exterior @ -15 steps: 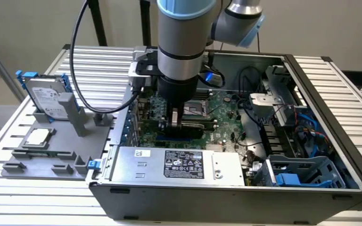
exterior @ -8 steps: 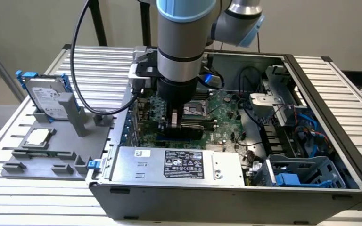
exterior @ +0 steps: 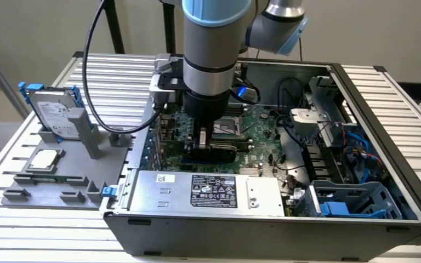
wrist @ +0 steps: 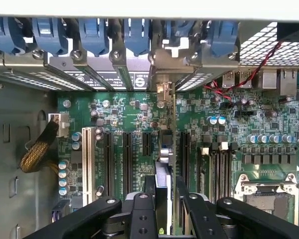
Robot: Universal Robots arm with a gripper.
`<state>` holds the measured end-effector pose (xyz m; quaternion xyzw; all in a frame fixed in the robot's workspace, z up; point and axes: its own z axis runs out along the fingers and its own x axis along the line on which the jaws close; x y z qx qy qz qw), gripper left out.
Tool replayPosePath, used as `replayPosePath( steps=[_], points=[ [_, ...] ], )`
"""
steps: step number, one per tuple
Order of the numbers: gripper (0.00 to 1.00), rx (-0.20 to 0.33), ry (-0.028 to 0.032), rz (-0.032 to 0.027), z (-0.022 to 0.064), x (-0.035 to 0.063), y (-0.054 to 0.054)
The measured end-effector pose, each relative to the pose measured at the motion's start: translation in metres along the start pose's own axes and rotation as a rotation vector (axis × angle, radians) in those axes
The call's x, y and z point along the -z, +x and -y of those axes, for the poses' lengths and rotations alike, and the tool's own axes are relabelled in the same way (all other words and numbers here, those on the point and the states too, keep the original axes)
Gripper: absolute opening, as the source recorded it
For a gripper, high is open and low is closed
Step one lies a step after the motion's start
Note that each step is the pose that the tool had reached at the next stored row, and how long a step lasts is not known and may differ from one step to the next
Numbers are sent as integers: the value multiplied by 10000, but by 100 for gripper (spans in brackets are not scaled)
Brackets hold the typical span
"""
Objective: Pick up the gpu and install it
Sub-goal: 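Insert the gpu into the slot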
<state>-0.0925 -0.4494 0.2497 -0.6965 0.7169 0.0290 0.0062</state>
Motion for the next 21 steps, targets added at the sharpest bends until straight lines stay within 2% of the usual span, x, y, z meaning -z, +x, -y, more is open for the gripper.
replayPosePath(
  steps=[21],
  points=[
    [0,-18,2,-3,-41,-3,-26]
  ],
)
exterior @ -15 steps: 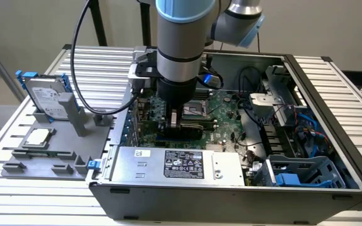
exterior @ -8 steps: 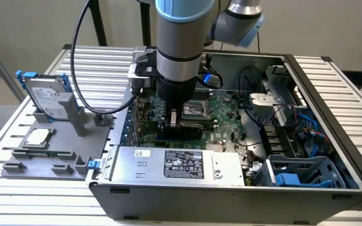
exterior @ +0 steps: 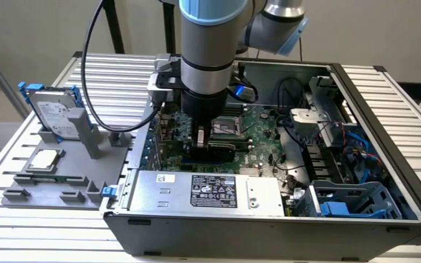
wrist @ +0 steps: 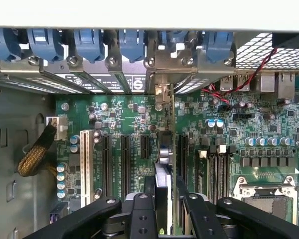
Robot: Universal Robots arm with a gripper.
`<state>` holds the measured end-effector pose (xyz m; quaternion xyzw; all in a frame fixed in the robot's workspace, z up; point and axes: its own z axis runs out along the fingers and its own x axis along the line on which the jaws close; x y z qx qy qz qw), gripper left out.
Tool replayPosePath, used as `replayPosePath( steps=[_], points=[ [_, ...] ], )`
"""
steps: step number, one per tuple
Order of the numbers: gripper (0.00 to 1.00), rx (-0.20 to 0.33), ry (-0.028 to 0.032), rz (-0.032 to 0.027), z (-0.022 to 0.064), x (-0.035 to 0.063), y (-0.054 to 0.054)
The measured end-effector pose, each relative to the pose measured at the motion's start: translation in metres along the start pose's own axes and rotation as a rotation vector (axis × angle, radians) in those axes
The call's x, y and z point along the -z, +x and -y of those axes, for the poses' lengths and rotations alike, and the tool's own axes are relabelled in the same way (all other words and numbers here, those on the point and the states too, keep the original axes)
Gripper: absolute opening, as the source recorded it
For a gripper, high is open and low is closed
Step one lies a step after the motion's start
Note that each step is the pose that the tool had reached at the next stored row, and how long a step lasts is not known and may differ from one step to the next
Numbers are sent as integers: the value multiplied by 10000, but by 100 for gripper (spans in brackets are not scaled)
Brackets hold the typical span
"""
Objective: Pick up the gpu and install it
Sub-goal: 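Insert the gpu into the slot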
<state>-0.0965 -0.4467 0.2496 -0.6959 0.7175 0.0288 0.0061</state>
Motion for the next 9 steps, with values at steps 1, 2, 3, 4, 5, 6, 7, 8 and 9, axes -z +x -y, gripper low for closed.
replayPosePath(
  steps=[1,2,3,4,5,6,7,8,9],
  points=[
    [0,-1,0,0,0,-2,0],
    [0,-1,0,-2,0,-6,0],
    [0,-1,-2,-4,0,-10,1],
    [0,-1,-1,-2,0,-14,1],
    [0,0,1,-1,1,-25,1],
    [0,0,2,-3,2,-33,2],
    [0,0,9,-5,2,-35,2],
    [0,0,11,-4,2,-36,2],
    [0,0,12,-3,2,-37,2]
  ],
)
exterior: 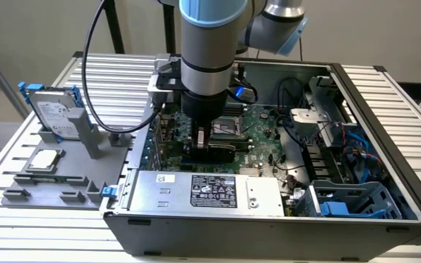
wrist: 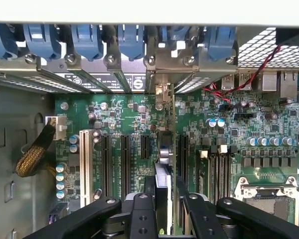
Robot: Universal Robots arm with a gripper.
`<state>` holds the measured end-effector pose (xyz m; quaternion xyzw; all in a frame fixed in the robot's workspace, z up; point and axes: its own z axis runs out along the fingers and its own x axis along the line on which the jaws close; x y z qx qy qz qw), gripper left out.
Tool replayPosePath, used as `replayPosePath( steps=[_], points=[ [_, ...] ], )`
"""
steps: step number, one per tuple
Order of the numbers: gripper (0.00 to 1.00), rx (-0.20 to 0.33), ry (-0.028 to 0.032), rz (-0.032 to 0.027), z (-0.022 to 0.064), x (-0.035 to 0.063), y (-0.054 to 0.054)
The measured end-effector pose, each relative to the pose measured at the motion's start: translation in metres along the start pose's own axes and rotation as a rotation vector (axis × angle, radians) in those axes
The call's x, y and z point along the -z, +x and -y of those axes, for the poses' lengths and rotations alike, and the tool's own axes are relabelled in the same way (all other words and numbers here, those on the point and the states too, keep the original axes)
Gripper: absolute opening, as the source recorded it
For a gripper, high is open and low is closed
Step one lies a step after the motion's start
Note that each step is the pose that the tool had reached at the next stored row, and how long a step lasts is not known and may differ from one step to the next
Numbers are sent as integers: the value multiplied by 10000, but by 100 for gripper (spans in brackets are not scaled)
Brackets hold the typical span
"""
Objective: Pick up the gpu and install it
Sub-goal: 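Insert the gpu into the slot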
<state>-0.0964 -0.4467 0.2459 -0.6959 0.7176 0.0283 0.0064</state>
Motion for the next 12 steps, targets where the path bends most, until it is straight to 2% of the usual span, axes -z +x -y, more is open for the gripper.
replayPosePath(
  steps=[3,5,6,9,12],
  points=[
    [0,-1,3,-1,0,4,0],
    [0,-9,-8,33,-6,26,-6],
    [100,-7,-12,11,-6,50,-5],
    [100,-1,-14,6,-6,142,-8],
    [100,-1,-13,8,-11,279,-14]
  ],
)
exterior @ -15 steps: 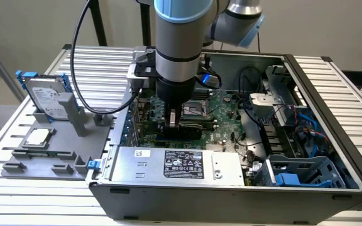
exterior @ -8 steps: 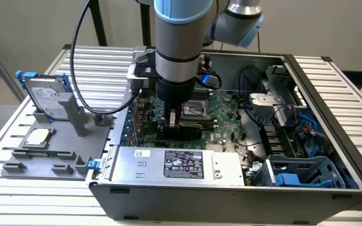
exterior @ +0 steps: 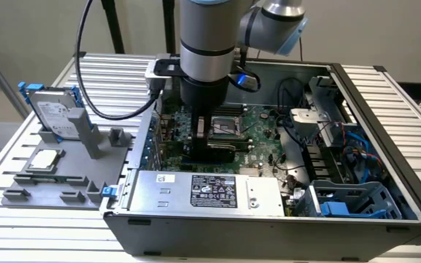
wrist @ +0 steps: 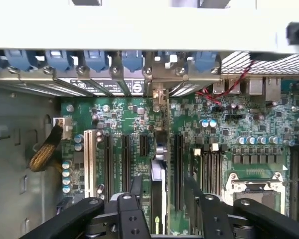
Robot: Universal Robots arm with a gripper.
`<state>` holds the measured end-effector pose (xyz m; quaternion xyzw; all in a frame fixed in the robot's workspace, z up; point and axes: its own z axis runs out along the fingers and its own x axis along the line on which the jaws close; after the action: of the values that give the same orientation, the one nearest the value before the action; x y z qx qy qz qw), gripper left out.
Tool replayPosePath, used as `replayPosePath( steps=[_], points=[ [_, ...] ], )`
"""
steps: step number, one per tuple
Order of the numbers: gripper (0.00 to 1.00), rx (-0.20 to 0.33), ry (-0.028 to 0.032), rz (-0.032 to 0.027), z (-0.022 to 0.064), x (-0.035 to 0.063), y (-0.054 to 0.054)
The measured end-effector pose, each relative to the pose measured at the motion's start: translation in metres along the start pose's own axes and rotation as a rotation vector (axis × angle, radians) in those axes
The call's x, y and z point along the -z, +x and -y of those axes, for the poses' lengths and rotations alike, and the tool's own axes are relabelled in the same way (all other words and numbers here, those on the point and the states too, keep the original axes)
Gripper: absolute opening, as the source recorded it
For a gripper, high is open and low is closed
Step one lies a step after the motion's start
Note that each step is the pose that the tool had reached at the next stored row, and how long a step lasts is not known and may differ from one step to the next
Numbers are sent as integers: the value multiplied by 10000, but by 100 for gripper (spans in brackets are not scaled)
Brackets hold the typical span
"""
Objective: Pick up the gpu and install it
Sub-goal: 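Insert the gpu into the slot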
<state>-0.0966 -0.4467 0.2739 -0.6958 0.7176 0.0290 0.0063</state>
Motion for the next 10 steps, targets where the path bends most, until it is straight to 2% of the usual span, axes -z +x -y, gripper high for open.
replayPosePath(
  steps=[4,5,8,10],
  points=[
    [100,0,-1,-2,-7,200,-10],
    [0,0,0,0,-8,242,-12],
    [0,0,0,-1,-11,330,-16],
    [0,1,0,0,-12,350,-17]
  ],
)
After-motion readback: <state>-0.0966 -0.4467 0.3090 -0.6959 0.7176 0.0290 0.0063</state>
